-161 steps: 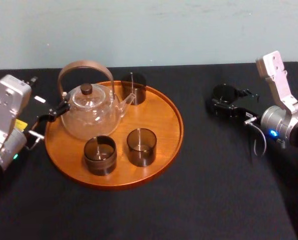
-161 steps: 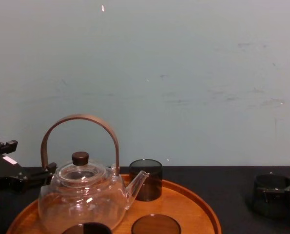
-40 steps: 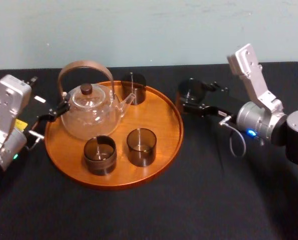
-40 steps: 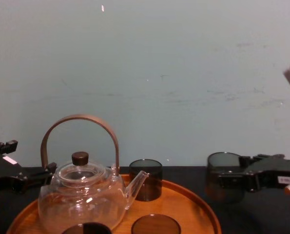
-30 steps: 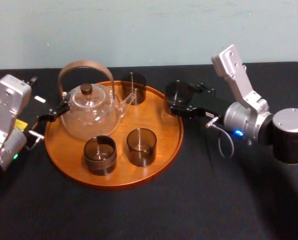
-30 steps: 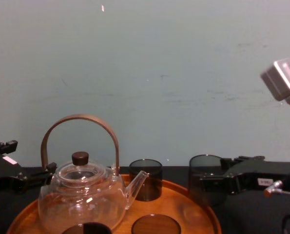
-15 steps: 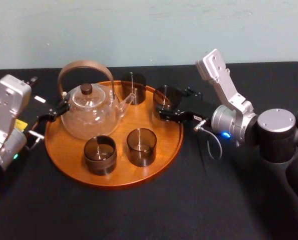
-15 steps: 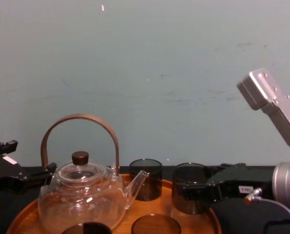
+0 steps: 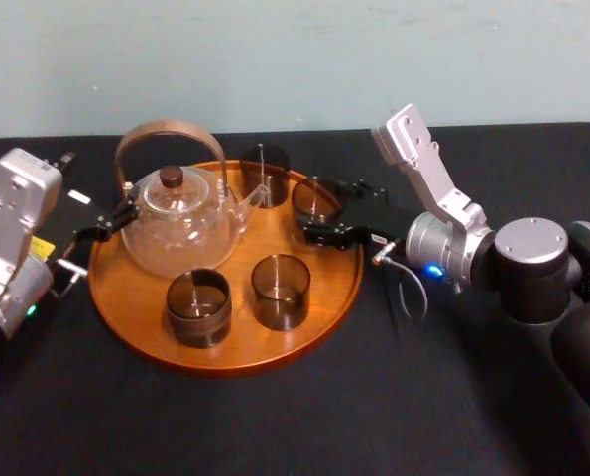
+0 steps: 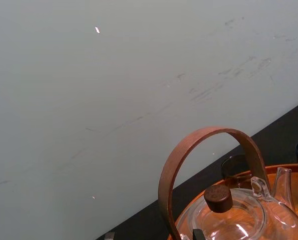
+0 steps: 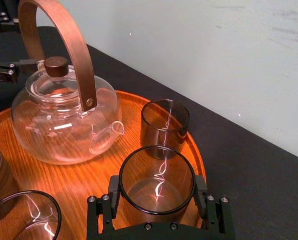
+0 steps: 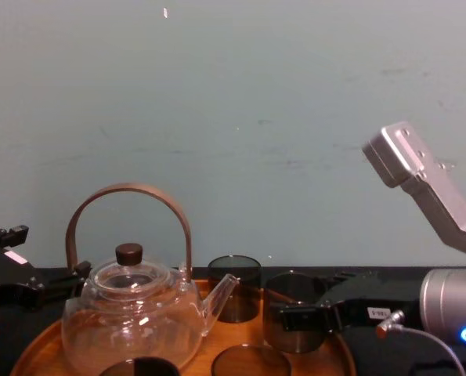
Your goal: Pick up the glass from the table and place it on the tray.
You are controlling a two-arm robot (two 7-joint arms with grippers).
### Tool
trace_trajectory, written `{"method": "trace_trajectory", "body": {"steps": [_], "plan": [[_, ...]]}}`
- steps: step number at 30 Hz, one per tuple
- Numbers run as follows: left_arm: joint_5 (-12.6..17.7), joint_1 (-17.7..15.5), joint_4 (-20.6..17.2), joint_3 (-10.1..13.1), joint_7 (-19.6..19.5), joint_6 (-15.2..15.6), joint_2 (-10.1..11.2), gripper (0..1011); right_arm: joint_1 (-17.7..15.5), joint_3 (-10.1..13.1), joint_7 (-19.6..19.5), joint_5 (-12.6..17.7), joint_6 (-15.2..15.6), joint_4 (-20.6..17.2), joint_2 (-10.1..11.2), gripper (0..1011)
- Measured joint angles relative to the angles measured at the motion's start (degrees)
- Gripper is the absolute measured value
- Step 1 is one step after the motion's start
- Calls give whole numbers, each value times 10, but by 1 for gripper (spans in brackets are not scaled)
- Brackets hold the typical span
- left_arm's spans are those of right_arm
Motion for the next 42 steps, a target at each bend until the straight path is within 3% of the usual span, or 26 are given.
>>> {"method": "trace_trajectory", "body": {"steps": [39,40,42], "plan": [[0,0,0,0,0,0,0,1010,21,-8,13,10,-19,63,-17,898],[0,0,0,0,0,0,0,1010,21,-8,12,9,-18,62,-16,980],[0,0,0,0,0,0,0,1010,21,-8,12,9,-18,62,-16,1002]]}}
